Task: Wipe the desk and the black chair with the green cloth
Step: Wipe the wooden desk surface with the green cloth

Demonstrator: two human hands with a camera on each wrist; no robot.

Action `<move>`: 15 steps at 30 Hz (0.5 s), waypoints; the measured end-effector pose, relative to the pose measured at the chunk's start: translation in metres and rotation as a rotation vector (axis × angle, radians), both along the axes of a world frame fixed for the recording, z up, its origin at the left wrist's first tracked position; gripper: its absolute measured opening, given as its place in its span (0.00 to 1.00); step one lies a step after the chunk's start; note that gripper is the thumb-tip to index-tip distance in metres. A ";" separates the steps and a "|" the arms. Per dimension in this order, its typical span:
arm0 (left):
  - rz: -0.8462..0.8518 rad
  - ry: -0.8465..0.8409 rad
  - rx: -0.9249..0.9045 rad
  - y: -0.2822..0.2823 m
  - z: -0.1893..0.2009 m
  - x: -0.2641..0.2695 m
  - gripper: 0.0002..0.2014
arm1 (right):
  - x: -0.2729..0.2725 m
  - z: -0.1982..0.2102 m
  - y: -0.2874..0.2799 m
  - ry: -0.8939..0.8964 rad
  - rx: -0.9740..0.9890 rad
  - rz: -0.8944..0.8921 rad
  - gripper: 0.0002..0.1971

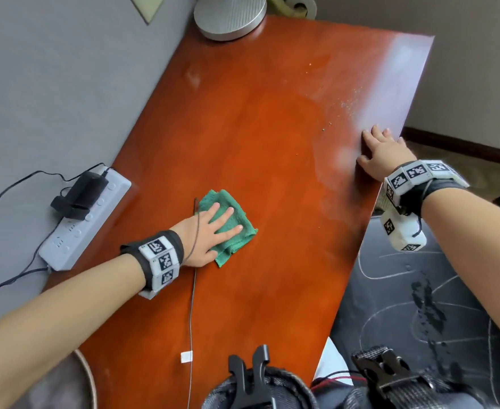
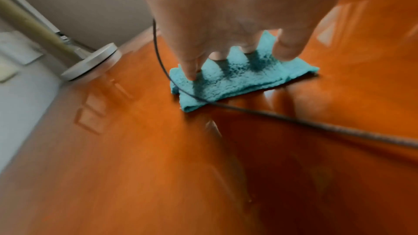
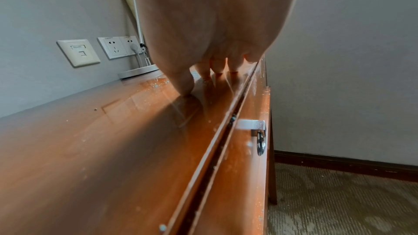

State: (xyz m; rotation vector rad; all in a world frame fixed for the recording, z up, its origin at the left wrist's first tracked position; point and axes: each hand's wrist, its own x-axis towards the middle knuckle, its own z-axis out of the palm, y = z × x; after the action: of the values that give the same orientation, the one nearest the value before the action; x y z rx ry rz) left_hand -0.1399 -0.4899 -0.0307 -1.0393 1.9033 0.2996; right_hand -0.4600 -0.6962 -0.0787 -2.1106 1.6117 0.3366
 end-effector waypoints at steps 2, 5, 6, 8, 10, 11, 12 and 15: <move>-0.053 0.058 0.022 0.002 -0.003 -0.026 0.35 | 0.000 -0.001 -0.001 -0.007 0.004 -0.002 0.32; -0.070 0.170 0.030 0.003 -0.012 -0.073 0.36 | -0.001 -0.003 -0.001 -0.022 0.006 -0.005 0.32; -0.054 0.213 0.027 0.003 -0.017 -0.088 0.36 | -0.002 -0.003 -0.001 -0.023 0.007 -0.005 0.33; -0.012 0.279 0.011 -0.001 -0.024 -0.115 0.37 | -0.002 -0.004 -0.001 -0.022 0.011 -0.007 0.33; 0.020 0.313 -0.017 -0.008 -0.028 -0.133 0.37 | -0.002 -0.004 -0.001 -0.020 0.013 -0.007 0.32; 0.023 0.318 -0.032 -0.012 -0.030 -0.138 0.37 | -0.002 -0.004 -0.002 -0.016 0.012 -0.007 0.32; 0.018 0.318 -0.047 -0.016 -0.032 -0.140 0.37 | -0.002 -0.003 -0.002 -0.010 0.009 -0.009 0.32; 0.025 0.300 -0.099 -0.033 -0.033 -0.142 0.36 | 0.003 -0.003 -0.002 -0.007 0.013 -0.051 0.30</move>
State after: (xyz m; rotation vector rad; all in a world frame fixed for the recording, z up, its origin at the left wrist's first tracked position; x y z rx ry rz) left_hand -0.2819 -0.5224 -0.0632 -1.1342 2.1934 0.3974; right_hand -0.4575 -0.6978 -0.0814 -2.0555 1.6516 0.3216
